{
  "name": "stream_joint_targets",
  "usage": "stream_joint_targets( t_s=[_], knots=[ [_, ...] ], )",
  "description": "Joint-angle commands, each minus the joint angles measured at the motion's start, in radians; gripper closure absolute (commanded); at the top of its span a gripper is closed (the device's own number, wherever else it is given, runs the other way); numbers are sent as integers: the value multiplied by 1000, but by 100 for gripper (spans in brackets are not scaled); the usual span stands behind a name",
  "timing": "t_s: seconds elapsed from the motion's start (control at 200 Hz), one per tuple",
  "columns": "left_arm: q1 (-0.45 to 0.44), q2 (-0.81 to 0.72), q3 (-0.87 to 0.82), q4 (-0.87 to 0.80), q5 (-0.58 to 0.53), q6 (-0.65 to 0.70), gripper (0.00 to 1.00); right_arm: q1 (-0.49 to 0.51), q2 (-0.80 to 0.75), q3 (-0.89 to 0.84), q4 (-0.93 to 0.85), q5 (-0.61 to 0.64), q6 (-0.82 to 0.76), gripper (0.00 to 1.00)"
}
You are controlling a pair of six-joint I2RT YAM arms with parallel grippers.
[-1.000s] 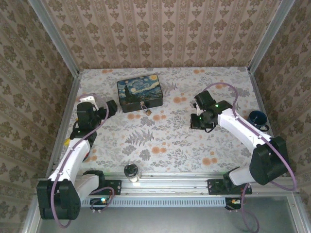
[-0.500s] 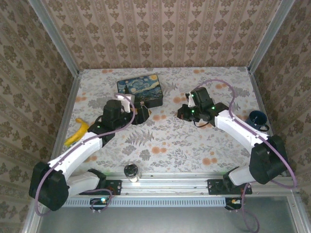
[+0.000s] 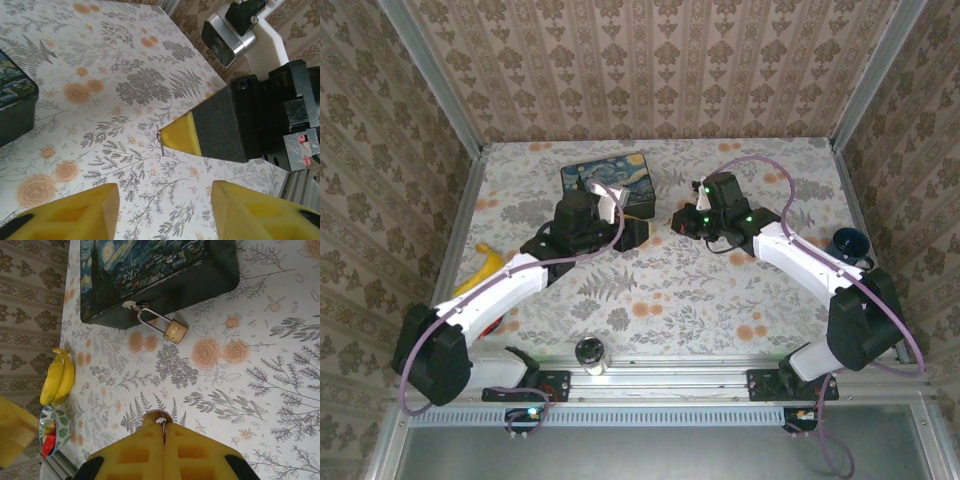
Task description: Unlock a padlock with a key
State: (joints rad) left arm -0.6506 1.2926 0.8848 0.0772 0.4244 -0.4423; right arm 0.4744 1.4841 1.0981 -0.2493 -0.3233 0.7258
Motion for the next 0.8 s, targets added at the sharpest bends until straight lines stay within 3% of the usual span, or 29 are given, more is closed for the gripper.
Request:
stream_joint_targets(
  t_s=[0.0,0.205,0.795],
  knots=[
    [-14,39,48,42,42,19,56,9,5,28,18,-19,20,100],
    [-15,120,91,44,52,22,66,12,9,26,42,-46,35,100],
    [-15,224,115,107,96,-21,71,13,12,36,35,-57,32,100]
  ],
)
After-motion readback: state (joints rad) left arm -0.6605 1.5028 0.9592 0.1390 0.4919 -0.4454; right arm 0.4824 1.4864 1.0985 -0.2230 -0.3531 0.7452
